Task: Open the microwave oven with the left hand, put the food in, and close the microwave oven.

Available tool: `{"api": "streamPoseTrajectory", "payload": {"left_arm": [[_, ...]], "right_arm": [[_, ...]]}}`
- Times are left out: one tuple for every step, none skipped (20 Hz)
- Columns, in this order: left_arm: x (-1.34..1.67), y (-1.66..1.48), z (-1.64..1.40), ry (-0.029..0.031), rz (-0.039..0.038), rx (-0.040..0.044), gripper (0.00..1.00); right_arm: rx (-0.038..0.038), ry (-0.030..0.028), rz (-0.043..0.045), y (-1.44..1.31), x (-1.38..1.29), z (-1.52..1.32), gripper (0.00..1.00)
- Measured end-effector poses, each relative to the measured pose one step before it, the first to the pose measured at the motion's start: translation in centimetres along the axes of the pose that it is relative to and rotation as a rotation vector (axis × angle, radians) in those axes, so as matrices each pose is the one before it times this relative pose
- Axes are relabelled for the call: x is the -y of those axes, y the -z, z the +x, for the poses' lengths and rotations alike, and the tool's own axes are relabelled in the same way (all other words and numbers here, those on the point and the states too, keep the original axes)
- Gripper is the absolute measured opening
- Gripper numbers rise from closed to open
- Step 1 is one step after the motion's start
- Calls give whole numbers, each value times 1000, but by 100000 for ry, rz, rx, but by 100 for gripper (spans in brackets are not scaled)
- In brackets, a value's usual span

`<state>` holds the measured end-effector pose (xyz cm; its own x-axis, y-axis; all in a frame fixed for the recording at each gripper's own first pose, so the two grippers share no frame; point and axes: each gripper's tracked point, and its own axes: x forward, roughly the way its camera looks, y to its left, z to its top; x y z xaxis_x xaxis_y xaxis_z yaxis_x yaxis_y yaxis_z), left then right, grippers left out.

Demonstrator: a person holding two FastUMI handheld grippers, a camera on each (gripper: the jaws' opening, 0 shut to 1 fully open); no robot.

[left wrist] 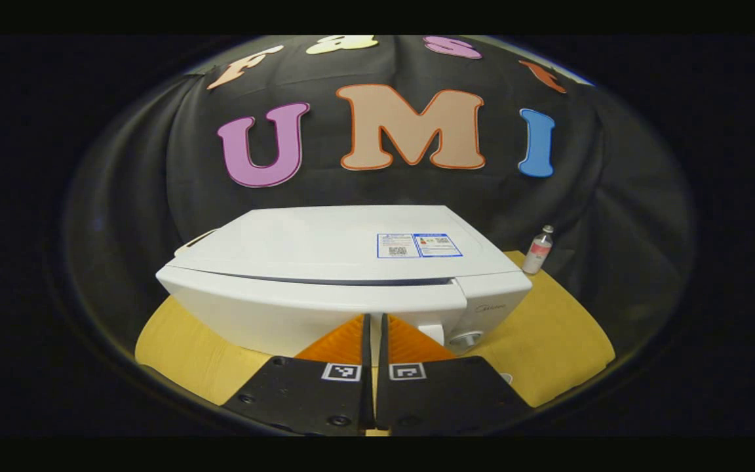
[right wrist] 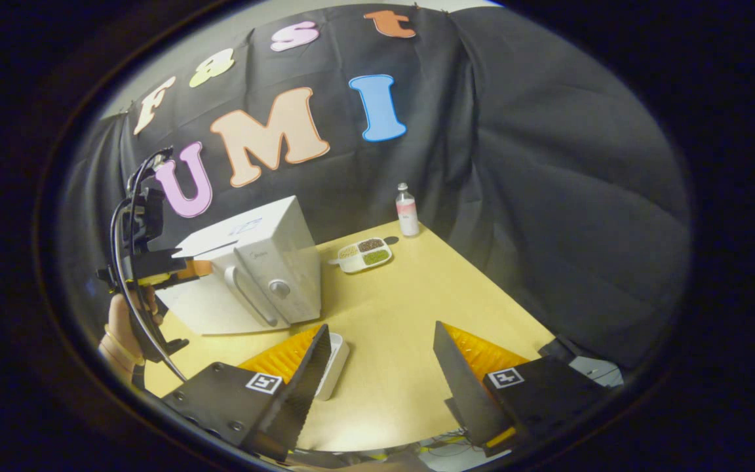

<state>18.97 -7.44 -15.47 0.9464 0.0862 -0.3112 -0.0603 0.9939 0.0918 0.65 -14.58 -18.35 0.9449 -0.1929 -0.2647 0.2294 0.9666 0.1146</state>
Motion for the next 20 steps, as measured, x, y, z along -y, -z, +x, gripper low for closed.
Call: {"api": "streamPoseTrajectory", "payload": {"left_arm": [[-39, -42, 16, -32, 176, 189, 1], [37, -51, 4, -45, -174, 129, 0], [46, 75, 35, -95, -633, 56, 1], [43, -63, 65, -53, -600, 427, 1], [-10, -124, 41, -54, -398, 432, 0], [27, 43, 2, -31, -332, 513, 2], [-44, -36, -9, -164, -410, 559, 2], [8, 49, 65, -144, -140, 949, 2], [76, -120, 33, 211, 384, 1660, 2], [57, -30, 60, 37, 439, 749, 2], [-38, 107, 18, -22, 156, 326, 2], [-26, -164, 225, 159, 41, 929, 2], [-104, -712, 479, -432, 1020, 2010, 2], [331, -1537, -1108, 1170, 1176, 2335, 2], [637, -1835, 1084, 2622, 2948, 7446, 2], [222, -1452, 462, 376, 5558, 4414, 0], [-101, -618, 244, -1441, 5967, -186, 0], [-34, -332, 21, -611, 3538, -1378, 1], [787, -820, 186, 1945, -387, 2615, 2], [1040, -1148, -216, 3301, -2613, 3483, 1]], "right_arm": [[-459, -436, 429, 140, 8, 180, 89], [-704, 273, 419, 125, 93, 212, 89], [-574, 331, 471, 162, 242, 155, 89], [102, 170, 608, -59, 105, 78, 98], [317, 261, 574, -206, 98, 183, 97], [408, 295, 414, -206, 101, 64, 97], [241, 318, 289, 6, 108, 64, 93], [-127, 332, 72, 17, 53, 127, 89], [-454, 351, 14, 84, 66, 112, 89], [-106, 172, 52, -23, -41, 139, 89], [236, -114, 87, -79, -64, -72, 89], [491, -537, 250, -66, -234, 28, 89], [210, -321, -60, -18, -128, 38, 89], [-116, 346, -265, 20, 106, -5, 89], [106, 273, -152, -18, 114, -201, 89], [263, 188, 37, -79, 56, -180, 89], [118, 481, 53, 127, 141, -23, 89], [75, 72, 231, 40, 85, -87, 89], [96, -144, 310, -113, 143, -260, 89], [-190, 141, 244, -21, 154, -2, 89]]}}
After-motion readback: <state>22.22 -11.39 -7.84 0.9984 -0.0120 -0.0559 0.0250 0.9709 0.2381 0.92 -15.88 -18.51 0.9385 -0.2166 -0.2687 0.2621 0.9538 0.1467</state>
